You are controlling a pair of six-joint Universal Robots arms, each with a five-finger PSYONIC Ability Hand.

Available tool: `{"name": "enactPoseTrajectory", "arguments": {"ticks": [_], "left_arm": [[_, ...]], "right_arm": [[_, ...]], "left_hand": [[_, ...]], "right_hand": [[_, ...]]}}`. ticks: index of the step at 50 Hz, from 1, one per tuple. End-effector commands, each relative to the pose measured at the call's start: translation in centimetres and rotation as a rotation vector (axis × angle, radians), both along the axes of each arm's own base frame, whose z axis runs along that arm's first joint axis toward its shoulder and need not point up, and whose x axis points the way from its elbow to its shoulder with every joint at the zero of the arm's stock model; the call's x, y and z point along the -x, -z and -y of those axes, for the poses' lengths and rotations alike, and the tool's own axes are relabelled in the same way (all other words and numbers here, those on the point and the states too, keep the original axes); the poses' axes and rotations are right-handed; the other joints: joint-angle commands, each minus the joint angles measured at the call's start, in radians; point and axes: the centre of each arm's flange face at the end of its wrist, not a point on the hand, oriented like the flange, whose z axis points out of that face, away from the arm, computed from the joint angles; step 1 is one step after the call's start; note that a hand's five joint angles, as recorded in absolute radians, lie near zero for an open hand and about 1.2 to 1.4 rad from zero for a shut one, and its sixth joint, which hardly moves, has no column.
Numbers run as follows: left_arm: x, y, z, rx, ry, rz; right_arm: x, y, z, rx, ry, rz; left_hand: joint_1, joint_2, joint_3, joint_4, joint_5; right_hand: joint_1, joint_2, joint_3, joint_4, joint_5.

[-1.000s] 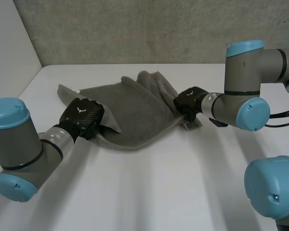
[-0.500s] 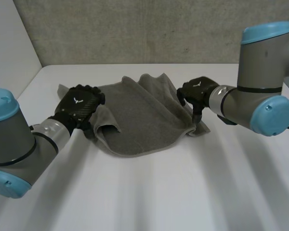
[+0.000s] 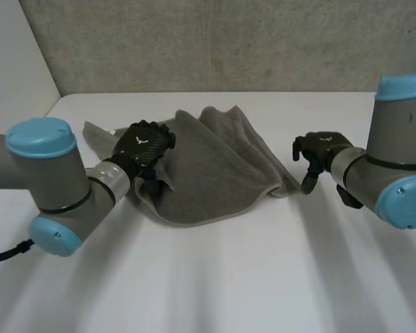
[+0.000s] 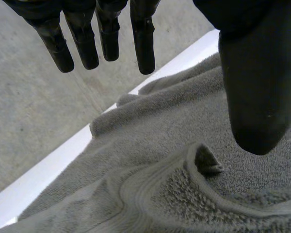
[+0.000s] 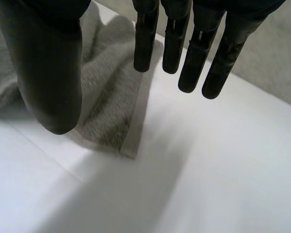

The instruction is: Fold the towel.

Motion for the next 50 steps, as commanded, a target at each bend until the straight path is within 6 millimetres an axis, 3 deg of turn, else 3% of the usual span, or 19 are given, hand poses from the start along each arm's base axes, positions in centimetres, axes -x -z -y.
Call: {"name": "enactPoseTrajectory", "arguments": {"ticks": [1,14,17,22,25,32,40,50], "left_arm": [[0.7,1.4,1.6,-0.027,0.002,0.041],[0.6,3.5,3.8,0.023,-0.073,0.175],[0.1,3.5,4.4,0.043,-0.129,0.202],[-2.1,2.8,5.4,0.046,-0.274,0.213],[-5.2,2.0,5.9,0.025,-0.426,0.213],[-10.6,2.2,2.9,-0.149,-0.622,0.072],[-15.3,1.7,1.5,-0.185,-0.772,-0.045],[-14.6,2.5,0.1,-0.265,-0.715,-0.099]], "right_arm": [[0.0,2.4,0.3,-0.03,0.029,0.078],[-1.0,4.1,0.1,-0.059,-0.025,0.081],[-1.0,4.3,0.3,-0.061,-0.025,0.08],[-1.3,4.2,0.3,-0.052,-0.031,0.079],[-1.7,4.0,0.2,-0.044,-0.042,0.079],[-2.7,3.7,-0.3,-0.027,-0.078,0.076],[-3.3,4.1,-1.1,-0.018,-0.12,0.031],[-3.4,4.1,-1.3,-0.022,-0.125,0.029]], "left_hand": [[0.055,0.043,0.046,0.052,0.027],[0.167,0.154,0.158,0.163,0.139],[0.286,0.274,0.277,0.283,0.258],[0.472,0.46,0.463,0.469,0.444],[0.484,0.471,0.475,0.48,0.456],[0.446,0.433,0.437,0.442,0.418],[0.311,0.298,0.302,0.308,0.283],[0.07,0.057,0.061,0.066,0.042]], "right_hand": [[-0.039,-0.05,-0.043,-0.042,-0.015],[-0.033,-0.044,-0.037,-0.036,-0.009],[-0.033,-0.044,-0.037,-0.036,-0.009],[-0.03,-0.041,-0.034,-0.033,-0.006],[-0.027,-0.038,-0.031,-0.03,-0.003],[-0.018,-0.029,-0.022,-0.022,0.006],[-0.012,-0.024,-0.016,-0.016,0.012],[0.0,-0.012,-0.005,-0.004,0.023]]}}
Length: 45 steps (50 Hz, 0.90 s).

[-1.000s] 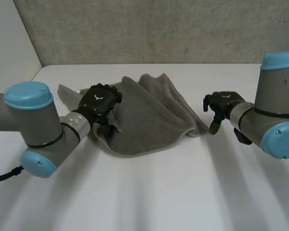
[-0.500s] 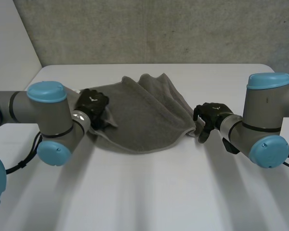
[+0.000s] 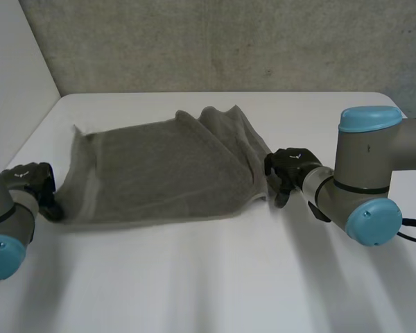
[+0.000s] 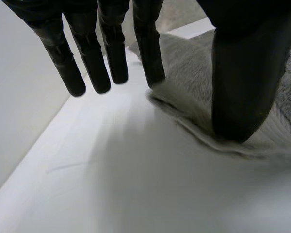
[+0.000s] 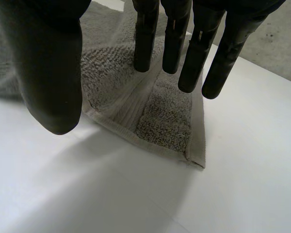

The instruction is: Fold the towel.

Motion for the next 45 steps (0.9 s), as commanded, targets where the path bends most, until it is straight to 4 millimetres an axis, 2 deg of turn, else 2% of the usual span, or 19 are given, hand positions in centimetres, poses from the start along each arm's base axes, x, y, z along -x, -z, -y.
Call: {"name": "enactPoseTrajectory", "arguments": {"ticks": [1,6,10,13,15,16,19,29,33,45], "left_arm": [[0.8,0.5,-1.0,-0.032,0.052,-0.078],[0.7,-0.8,-0.9,0.011,0.053,-0.081],[0.8,-1.5,-0.8,0.038,0.069,-0.083],[1.5,-2.2,-1.0,0.053,0.154,-0.089],[2.6,-2.4,-1.8,0.048,0.316,-0.07],[2.6,-2.4,-1.8,0.048,0.317,-0.07],[3.5,-1.5,-3.6,0.015,0.542,0.024],[3.1,0.6,-5.5,-0.054,0.641,0.26],[3.1,1.1,-5.6,-0.062,0.647,0.276],[2.7,2.9,-3.7,-0.061,0.596,0.311]], "right_arm": [[0.0,0.0,-0.2,-0.002,-0.002,-0.001],[0.0,-0.2,-0.3,-0.001,-0.002,0.0],[0.0,-0.2,-0.3,-0.001,-0.004,0.001],[0.1,-0.3,-0.4,-0.001,-0.002,0.001],[0.2,-0.3,-0.5,-0.003,-0.002,0.0],[0.2,-0.3,-0.5,-0.003,-0.002,0.0],[0.2,-0.2,-0.5,-0.006,-0.003,-0.003],[0.1,-0.7,-0.6,0.005,-0.009,0.003],[0.1,-0.6,-0.6,0.001,-0.017,0.007],[0.2,-0.4,-0.9,0.001,-0.031,-0.015]], "left_hand": [[-0.163,-0.177,-0.177,-0.184,-0.156],[-0.272,-0.286,-0.285,-0.292,-0.264],[-0.269,-0.283,-0.283,-0.289,-0.262],[-0.263,-0.277,-0.277,-0.284,-0.256],[-0.255,-0.269,-0.268,-0.275,-0.247],[-0.254,-0.268,-0.268,-0.275,-0.247],[-0.252,-0.266,-0.265,-0.272,-0.244],[-0.214,-0.228,-0.227,-0.234,-0.206],[-0.161,-0.175,-0.174,-0.181,-0.153],[-0.152,-0.166,-0.165,-0.172,-0.144]], "right_hand": [[0.002,-0.009,-0.002,-0.001,0.02],[0.002,-0.009,-0.002,-0.001,0.02],[0.005,-0.006,0.001,0.002,0.023],[0.005,-0.006,0.001,0.002,0.023],[0.005,-0.006,0.001,0.002,0.023],[0.005,-0.006,0.001,0.002,0.023],[0.005,-0.006,0.001,0.002,0.023],[0.005,-0.006,0.001,0.002,0.023],[0.005,-0.006,0.001,0.002,0.023],[0.005,-0.006,0.001,0.002,0.023]]}}
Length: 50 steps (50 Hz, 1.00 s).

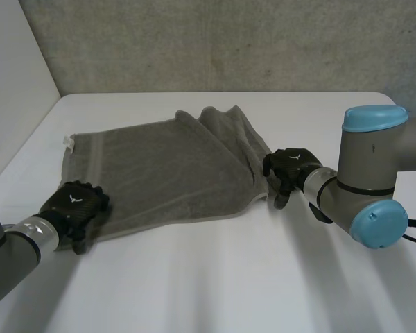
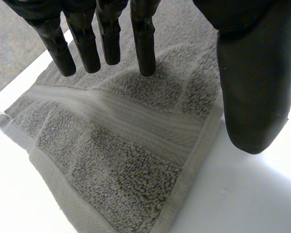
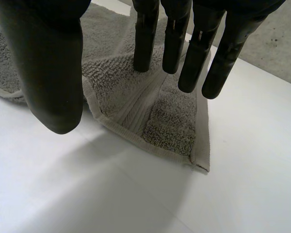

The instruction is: Fold the towel.

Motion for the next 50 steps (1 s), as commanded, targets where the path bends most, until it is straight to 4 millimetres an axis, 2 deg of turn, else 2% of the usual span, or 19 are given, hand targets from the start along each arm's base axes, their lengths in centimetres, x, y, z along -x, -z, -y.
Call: {"name": "enactPoseTrajectory", "arguments": {"ticks": [1,19,24,28,35,37,40,42,50], "left_arm": [[-0.3,0.9,1.3,0.023,-0.043,0.019],[-0.3,0.9,3.0,0.057,-0.062,0.017],[-0.2,1.0,3.2,0.06,-0.059,0.017],[-0.1,1.0,3.4,0.061,-0.059,0.017],[-0.1,0.7,3.5,0.071,-0.061,0.017],[-0.2,0.5,3.5,0.078,-0.063,0.015],[-0.2,0.3,3.5,0.081,-0.063,0.015],[-0.3,0.3,3.5,0.08,-0.069,0.015],[-0.5,-0.1,3.6,0.08,-0.105,-0.013]], "right_arm": [[0.1,0.2,-0.2,0.002,-0.009,-0.02],[0.2,0.3,-0.2,0.009,-0.01,-0.025],[0.3,0.3,-0.2,0.017,-0.011,-0.032],[0.3,0.3,-0.1,0.019,-0.008,-0.032],[0.5,0.0,0.1,0.026,-0.003,-0.029],[0.4,0.0,0.2,0.029,-0.003,-0.029],[0.5,-0.1,0.3,0.031,-0.001,-0.029],[0.5,-0.1,0.5,0.034,0.005,-0.029],[2.3,-0.1,2.3,0.033,0.062,-0.026]], "left_hand": [[0.056,0.03,0.032,0.039,0.018],[0.191,0.166,0.167,0.175,0.153],[0.352,0.327,0.329,0.336,0.314],[0.563,0.538,0.539,0.547,0.525],[0.678,0.653,0.655,0.662,0.64],[0.786,0.761,0.763,0.77,0.748],[0.828,0.803,0.804,0.812,0.79],[0.956,0.931,0.933,0.94,0.918],[0.984,0.958,0.96,0.967,0.945]], "right_hand": [[0.003,-0.006,0.001,0.001,0.006],[0.003,-0.006,0.001,0.001,0.006],[0.003,-0.006,0.001,0.001,0.006],[0.003,-0.006,0.001,0.001,0.006],[0.003,-0.006,0.001,0.001,0.006],[0.003,-0.006,0.001,0.001,0.006],[0.003,-0.006,0.001,0.001,0.006],[0.001,-0.009,-0.002,-0.001,0.003],[-0.035,-0.044,-0.037,-0.037,-0.032]]}}
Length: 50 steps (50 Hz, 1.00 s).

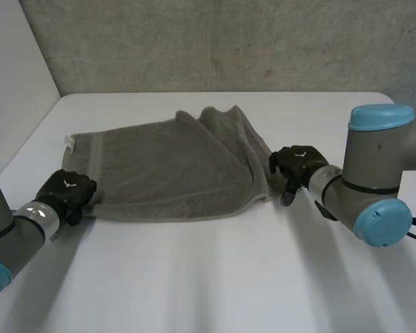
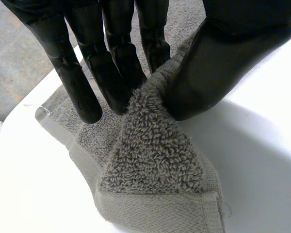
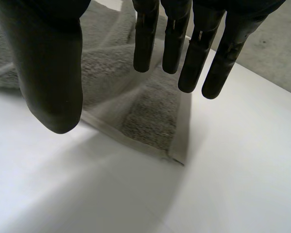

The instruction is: Fold the towel.

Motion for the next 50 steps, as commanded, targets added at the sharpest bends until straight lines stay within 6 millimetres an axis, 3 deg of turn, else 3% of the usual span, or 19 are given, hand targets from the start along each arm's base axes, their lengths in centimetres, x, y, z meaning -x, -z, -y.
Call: {"name": "enactPoseTrajectory", "arguments": {"ticks": [1,14,27,50], "left_arm": [[-0.2,-0.4,0.1,0.002,-0.03,-0.026],[-0.3,-3.3,0.7,0.07,-0.061,-0.101],[-2.1,-5.3,1.6,0.112,-0.141,-0.184],[-2.2,-6.7,2.5,0.109,-0.168,-0.276]], "right_arm": [[1.5,0.0,1.4,-0.002,0.045,0.005],[0.4,3.1,2.2,-0.025,0.025,0.027],[-2.1,3.3,1.7,-0.063,-0.007,0.133],[-4.4,4.2,1.7,-0.058,-0.038,0.159]], "left_hand": [[0.094,0.042,0.05,0.038,0.074],[0.091,0.039,0.047,0.035,0.071],[0.076,0.024,0.032,0.021,0.056],[0.062,0.009,0.018,0.006,0.041]], "right_hand": [[-0.034,-0.044,-0.037,-0.036,-0.024],[-0.042,-0.053,-0.046,-0.045,-0.033],[-0.042,-0.053,-0.046,-0.045,-0.033],[-0.016,-0.027,-0.019,-0.019,-0.006]]}}
